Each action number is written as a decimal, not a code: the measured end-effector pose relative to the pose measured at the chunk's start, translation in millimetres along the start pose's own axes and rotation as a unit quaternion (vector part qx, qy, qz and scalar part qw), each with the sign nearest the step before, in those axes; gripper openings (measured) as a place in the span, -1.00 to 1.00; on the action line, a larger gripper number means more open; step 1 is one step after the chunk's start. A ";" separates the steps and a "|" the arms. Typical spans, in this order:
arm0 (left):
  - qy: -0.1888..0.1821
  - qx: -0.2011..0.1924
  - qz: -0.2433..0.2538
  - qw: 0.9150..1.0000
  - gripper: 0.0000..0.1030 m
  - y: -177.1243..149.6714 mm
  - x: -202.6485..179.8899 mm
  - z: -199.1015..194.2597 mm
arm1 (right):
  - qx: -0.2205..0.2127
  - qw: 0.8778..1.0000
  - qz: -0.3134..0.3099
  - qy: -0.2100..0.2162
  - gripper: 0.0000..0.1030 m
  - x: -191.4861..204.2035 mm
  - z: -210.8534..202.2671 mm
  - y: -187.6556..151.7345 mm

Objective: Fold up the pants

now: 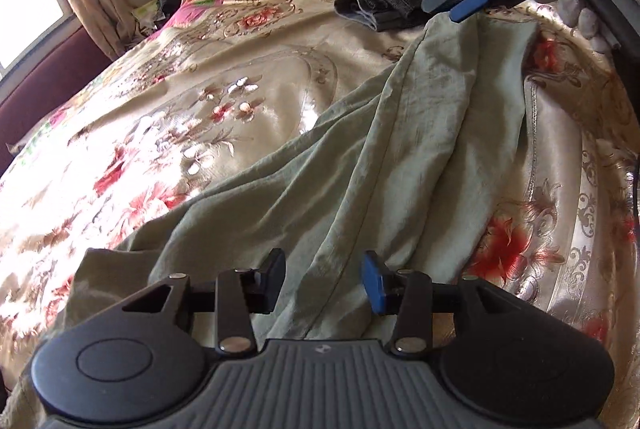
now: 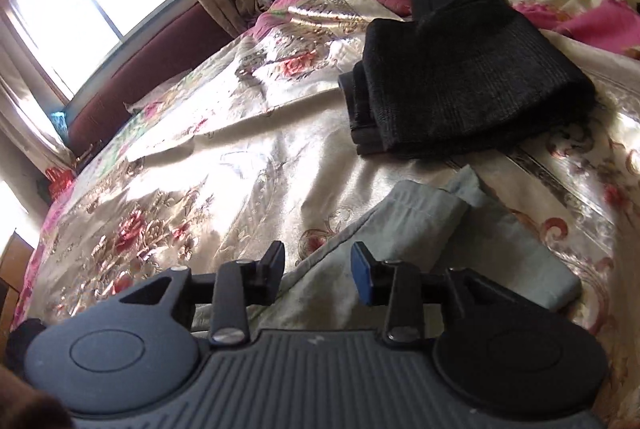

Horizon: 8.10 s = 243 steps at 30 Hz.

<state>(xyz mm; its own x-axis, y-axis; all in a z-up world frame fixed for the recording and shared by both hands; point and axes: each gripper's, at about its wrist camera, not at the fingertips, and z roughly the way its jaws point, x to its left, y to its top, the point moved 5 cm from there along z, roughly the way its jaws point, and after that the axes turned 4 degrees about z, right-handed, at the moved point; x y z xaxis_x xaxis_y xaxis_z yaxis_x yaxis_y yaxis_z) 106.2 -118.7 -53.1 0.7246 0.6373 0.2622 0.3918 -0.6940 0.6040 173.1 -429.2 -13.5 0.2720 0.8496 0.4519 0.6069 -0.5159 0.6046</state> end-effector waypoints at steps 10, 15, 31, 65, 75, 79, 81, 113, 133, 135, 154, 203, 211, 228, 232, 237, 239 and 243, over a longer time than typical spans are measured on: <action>-0.065 -0.028 0.071 0.995 0.03 -5.2 -48.8 -15.1 | 0.105 0.991 -0.026 -0.083 0.03 12.9 46.2 -21.7; -0.076 -0.041 0.073 0.994 -0.05 -7.4 -55.8 -16.1 | 0.113 0.989 0.000 -0.092 -0.24 -6.5 32.9 -21.5; -0.032 -0.046 -0.001 0.998 0.05 17.1 -9.0 6.6 | 0.099 0.993 0.040 -0.042 -0.19 7.7 21.0 -13.5; -0.125 -0.060 0.098 0.985 -0.59 3.6 -81.4 -23.5 | 0.195 0.963 -0.119 -0.140 -0.58 42.3 79.5 -17.5; -0.110 -0.054 0.050 0.991 -0.58 2.9 -60.1 -15.6 | 0.182 0.975 -0.058 -0.115 -0.97 22.1 57.2 -1.4; -0.078 -0.060 0.011 0.995 -0.59 15.9 -24.0 -17.2 | 0.138 0.989 -0.035 -0.049 -0.97 50.5 47.5 20.0; -0.055 -0.071 -0.004 0.996 -0.59 24.1 -1.6 -25.5 | 0.103 0.994 -0.032 -0.009 -0.97 74.2 34.2 39.6; -0.028 -0.017 0.071 0.997 -0.48 20.7 -50.7 0.4 | -0.007 0.989 0.055 -0.139 -0.80 -97.6 -36.7 -1.2; -0.061 -0.002 0.069 0.996 -0.47 -18.0 -67.2 -27.5 | 0.025 0.993 -0.034 -0.113 -0.65 -45.6 32.9 11.7; -0.072 -0.001 0.060 0.996 -0.46 -19.2 -66.2 -36.5 | -0.001 0.990 -0.039 -0.138 -0.61 -44.3 29.5 25.0; 0.029 0.023 -0.061 0.997 -0.28 -90.5 36.8 -61.7 | 0.226 0.913 -0.250 0.232 -0.29 240.5 106.0 -114.0; 0.065 0.023 -0.061 0.996 -0.20 -98.9 67.9 -70.4 | 0.146 0.977 -0.112 0.111 -0.55 108.2 79.4 -58.3; 0.069 0.023 -0.026 0.997 -0.18 -94.4 53.0 -81.6 | 0.164 0.878 -0.379 0.242 -0.59 194.6 -8.9 -160.3; 0.056 -0.004 0.032 0.998 -0.17 -71.3 35.5 -57.9 | 0.180 0.824 -0.507 0.177 -0.55 210.9 21.9 -209.1; 0.034 0.009 0.034 0.999 -0.25 -71.7 30.5 -53.5 | 0.204 0.846 -0.459 0.179 -0.87 205.6 17.8 -205.4; 0.016 0.013 0.045 0.999 -0.29 -78.3 23.6 -63.2 | 0.212 0.845 -0.449 0.199 -0.88 196.0 -2.7 -217.0; 0.017 0.020 0.047 0.999 -0.29 -78.7 22.6 -59.3 | 0.212 0.857 -0.428 0.194 -0.81 192.1 6.7 -214.9; 0.025 0.012 0.053 0.998 -0.26 -72.3 22.3 -72.6 | 0.192 0.889 -0.358 0.211 -0.63 179.3 -13.4 -177.6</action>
<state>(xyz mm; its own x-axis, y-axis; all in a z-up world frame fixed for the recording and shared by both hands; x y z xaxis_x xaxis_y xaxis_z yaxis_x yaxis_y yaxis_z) 52.9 -30.1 -36.2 0.7343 0.5752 0.3605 0.3290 -0.7661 0.5522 104.1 -186.7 -31.1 -0.5432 0.7855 0.2964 0.7435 0.2861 0.6044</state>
